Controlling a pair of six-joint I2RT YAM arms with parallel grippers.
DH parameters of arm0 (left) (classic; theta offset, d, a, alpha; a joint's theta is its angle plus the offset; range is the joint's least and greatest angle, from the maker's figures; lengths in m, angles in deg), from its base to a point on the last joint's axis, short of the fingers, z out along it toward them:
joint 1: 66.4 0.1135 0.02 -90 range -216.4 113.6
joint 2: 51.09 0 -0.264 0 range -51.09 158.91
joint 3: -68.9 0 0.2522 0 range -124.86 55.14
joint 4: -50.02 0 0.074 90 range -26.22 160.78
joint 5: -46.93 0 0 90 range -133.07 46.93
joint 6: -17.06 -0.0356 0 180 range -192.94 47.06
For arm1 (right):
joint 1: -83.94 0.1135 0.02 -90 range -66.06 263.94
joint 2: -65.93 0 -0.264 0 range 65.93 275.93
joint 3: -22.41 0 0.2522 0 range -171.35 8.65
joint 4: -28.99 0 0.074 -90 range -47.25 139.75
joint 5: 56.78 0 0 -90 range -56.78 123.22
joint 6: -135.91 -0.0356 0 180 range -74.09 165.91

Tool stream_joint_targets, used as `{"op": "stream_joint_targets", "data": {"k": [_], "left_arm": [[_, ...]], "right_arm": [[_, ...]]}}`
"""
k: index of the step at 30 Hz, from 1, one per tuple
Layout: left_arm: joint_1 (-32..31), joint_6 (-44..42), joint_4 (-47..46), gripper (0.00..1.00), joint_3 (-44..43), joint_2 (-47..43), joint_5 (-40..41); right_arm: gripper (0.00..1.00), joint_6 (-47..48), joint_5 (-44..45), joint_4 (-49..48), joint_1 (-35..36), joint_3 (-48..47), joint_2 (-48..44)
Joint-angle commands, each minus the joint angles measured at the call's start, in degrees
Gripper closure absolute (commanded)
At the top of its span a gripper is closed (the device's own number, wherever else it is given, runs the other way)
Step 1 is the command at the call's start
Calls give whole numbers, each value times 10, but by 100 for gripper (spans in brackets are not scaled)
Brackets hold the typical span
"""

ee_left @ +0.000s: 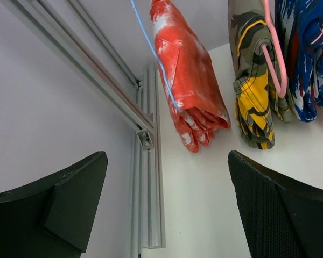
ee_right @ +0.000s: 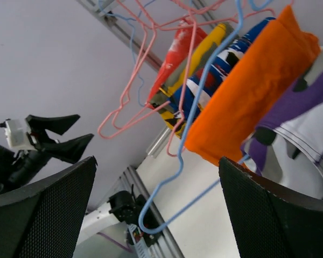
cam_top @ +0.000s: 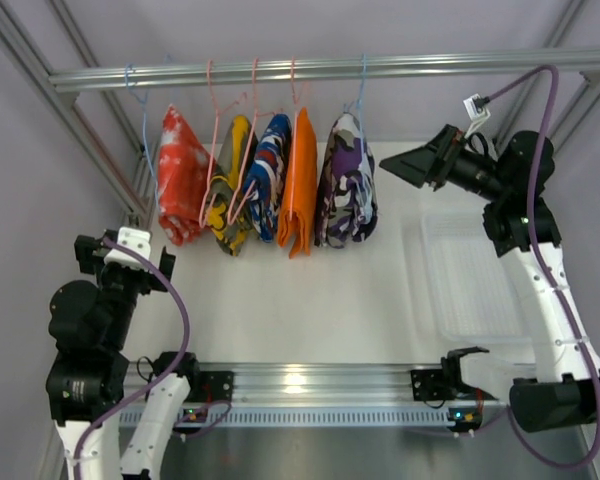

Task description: Remove the trousers from the hanger

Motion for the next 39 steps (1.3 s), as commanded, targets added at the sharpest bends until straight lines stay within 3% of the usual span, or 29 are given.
{"op": "stream_joint_targets", "data": {"k": [1,6,10,16,19,22,23,25,26,28,39], "left_arm": [[3,3,-7,1,-20,19,-19],[3,7,2,1,-52,48,-38],[3,8,2,1,-59,56,-35],[3,9,-4,1,-51,65,-39],[3,8,-7,1,-48,69,-38],[3,8,-10,1,-50,72,-40],[3,7,-11,1,-53,74,-40],[3,7,-10,1,-57,79,-40],[3,7,-9,1,-60,80,-41],[3,7,-10,1,-61,81,-39],[3,13,-7,1,-61,84,-44]], "right_arm": [[6,-74,-9,-119,36,-52,41],[10,-94,31,-154,56,-63,114],[19,-24,95,-140,81,-90,139],[26,8,98,-163,112,-94,174],[36,8,106,-186,120,-90,183],[48,3,115,-212,122,-85,201],[60,-2,116,-219,122,-86,205],[74,-7,120,-226,122,-94,213],[88,-8,120,-232,122,-98,220],[100,-10,120,-237,122,-111,227],[100,-1,97,-307,122,-179,213]]}}
